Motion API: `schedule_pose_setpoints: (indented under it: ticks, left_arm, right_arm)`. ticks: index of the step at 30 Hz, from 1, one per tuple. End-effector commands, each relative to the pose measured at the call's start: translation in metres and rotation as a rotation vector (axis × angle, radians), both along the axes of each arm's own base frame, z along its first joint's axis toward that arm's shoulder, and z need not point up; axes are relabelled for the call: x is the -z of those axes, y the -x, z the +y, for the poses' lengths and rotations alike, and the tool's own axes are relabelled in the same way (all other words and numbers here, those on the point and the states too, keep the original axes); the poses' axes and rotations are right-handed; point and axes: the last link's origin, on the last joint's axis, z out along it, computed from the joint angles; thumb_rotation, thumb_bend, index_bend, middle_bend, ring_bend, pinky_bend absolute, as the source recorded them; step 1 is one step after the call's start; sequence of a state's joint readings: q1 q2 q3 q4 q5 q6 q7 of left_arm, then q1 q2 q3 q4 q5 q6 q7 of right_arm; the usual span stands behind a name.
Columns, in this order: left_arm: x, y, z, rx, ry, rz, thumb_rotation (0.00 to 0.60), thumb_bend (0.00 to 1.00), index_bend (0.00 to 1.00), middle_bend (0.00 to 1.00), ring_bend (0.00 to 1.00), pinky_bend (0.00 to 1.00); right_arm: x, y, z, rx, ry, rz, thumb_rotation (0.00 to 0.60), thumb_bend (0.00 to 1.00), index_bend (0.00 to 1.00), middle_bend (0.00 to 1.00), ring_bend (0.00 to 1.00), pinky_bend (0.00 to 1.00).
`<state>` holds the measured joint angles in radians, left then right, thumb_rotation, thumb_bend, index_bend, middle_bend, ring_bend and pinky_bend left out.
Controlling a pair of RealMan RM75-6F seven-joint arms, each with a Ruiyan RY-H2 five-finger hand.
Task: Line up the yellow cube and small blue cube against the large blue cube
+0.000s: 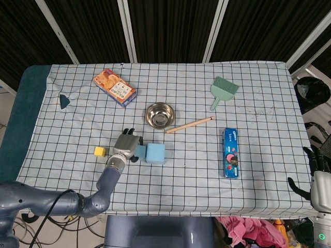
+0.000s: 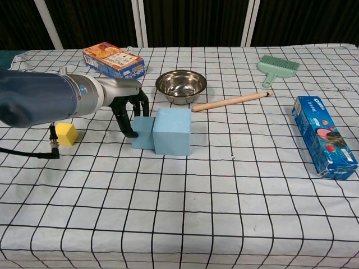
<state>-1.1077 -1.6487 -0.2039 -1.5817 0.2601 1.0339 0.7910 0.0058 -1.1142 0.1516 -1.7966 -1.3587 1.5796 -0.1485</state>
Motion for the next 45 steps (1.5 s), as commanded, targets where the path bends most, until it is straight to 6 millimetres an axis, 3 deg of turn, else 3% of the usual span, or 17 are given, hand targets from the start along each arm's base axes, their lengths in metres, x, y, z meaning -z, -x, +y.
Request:
schedule_pose_setpoints:
  ticks: [1, 7, 18, 45]
  left_arm:
    - [0.0007, 0.0004, -0.0005, 0.002, 0.004, 0.005, 0.6, 0.31, 0.39, 0.43, 0.02, 0.0]
    - [0.002, 0.0007, -0.0001, 0.0, 0.006, 0.019, 0.6, 0.3, 0.37, 0.42, 0.02, 0.0]
    - [0.0017, 0.0002, -0.0019, 0.006, 0.019, 0.017, 0.6, 0.21, 0.22, 0.33, 0.01, 0.0]
    - [-0.0023, 0.0029, 0.0005, 0.079, -0.038, 0.031, 0.6, 0.21, 0.22, 0.3, 0.0, 0.0]
  right_arm:
    - [0.0001, 0.0001, 0.0, 0.001, 0.0, 0.0, 0.6, 0.19, 0.1, 0.05, 0.19, 0.12]
    - [-0.0003, 0.0005, -0.0001, 0.002, 0.002, -0.002, 0.6, 0.19, 0.1, 0.05, 0.19, 0.12]
    - [-0.0006, 0.0007, 0.0003, 0.005, 0.002, -0.001, 0.6, 0.19, 0.1, 0.05, 0.19, 0.12]
    - [-0.0012, 0.0014, 0.0008, 0.017, -0.001, -0.005, 0.6, 0.19, 0.1, 0.05, 0.19, 0.12]
